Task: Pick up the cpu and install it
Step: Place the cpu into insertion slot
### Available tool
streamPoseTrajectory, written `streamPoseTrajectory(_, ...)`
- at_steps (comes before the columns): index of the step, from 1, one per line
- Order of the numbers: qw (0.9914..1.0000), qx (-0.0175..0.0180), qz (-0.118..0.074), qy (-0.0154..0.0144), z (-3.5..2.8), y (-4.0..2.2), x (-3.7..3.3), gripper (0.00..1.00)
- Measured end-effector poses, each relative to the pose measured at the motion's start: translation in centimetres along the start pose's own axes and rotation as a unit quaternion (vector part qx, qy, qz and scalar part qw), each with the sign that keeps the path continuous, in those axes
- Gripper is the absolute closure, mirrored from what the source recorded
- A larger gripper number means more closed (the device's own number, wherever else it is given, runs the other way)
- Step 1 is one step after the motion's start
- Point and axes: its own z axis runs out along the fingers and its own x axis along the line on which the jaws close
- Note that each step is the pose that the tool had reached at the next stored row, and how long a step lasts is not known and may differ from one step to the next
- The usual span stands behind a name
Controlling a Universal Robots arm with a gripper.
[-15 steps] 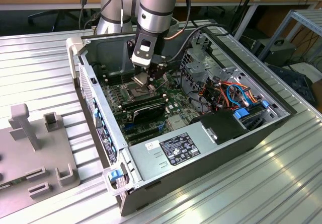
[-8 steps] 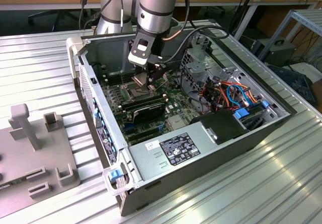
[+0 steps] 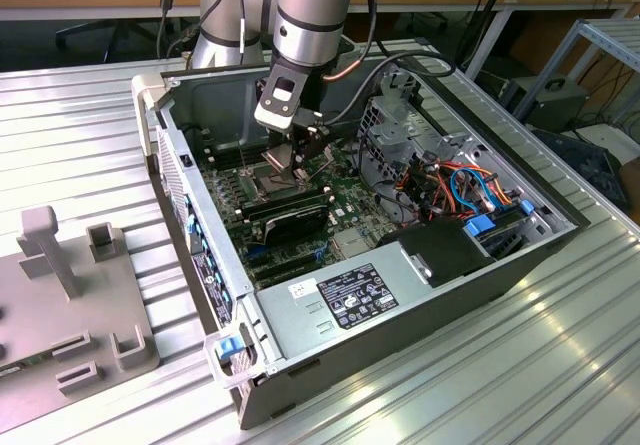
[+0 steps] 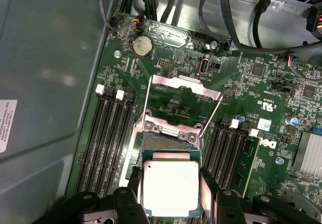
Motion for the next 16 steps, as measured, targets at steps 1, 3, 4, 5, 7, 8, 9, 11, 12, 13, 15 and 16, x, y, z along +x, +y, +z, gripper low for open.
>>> streamPoseTrajectory(1,1.00000,0.0000,0.000,0.0000,0.00,0.00,0.00,0.45)
streamPoseTrajectory(3,1.00000,0.0000,0.001,0.0000,0.00,0.00,0.00,0.45)
streamPoseTrajectory(4,1.00000,0.0000,0.002,0.0000,0.00,0.00,0.00,0.45)
streamPoseTrajectory(5,1.00000,0.0000,0.002,0.0000,0.00,0.00,0.00,0.45)
streamPoseTrajectory(7,1.00000,0.0000,0.002,0.0000,0.00,0.00,0.00,0.45)
streamPoseTrajectory(8,1.00000,0.0000,0.002,0.0000,0.00,0.00,0.00,0.45)
streamPoseTrajectory(9,0.99999,0.0000,0.003,0.0000,0.00,0.00,0.00,0.45)
streamPoseTrajectory(11,0.99998,-0.0001,0.006,-0.0001,0.00,0.00,0.00,0.45)
streamPoseTrajectory(12,0.99998,-0.0001,0.006,-0.0001,0.00,0.00,0.00,0.45)
streamPoseTrajectory(13,0.99998,-0.0001,0.006,-0.0001,0.00,0.00,0.00,0.45)
streamPoseTrajectory(15,0.99989,-0.0001,0.015,-0.0003,0.01,0.00,0.00,0.45)
streamPoseTrajectory(16,0.99975,-0.0002,0.022,-0.0004,0.01,0.00,0.00,0.45)
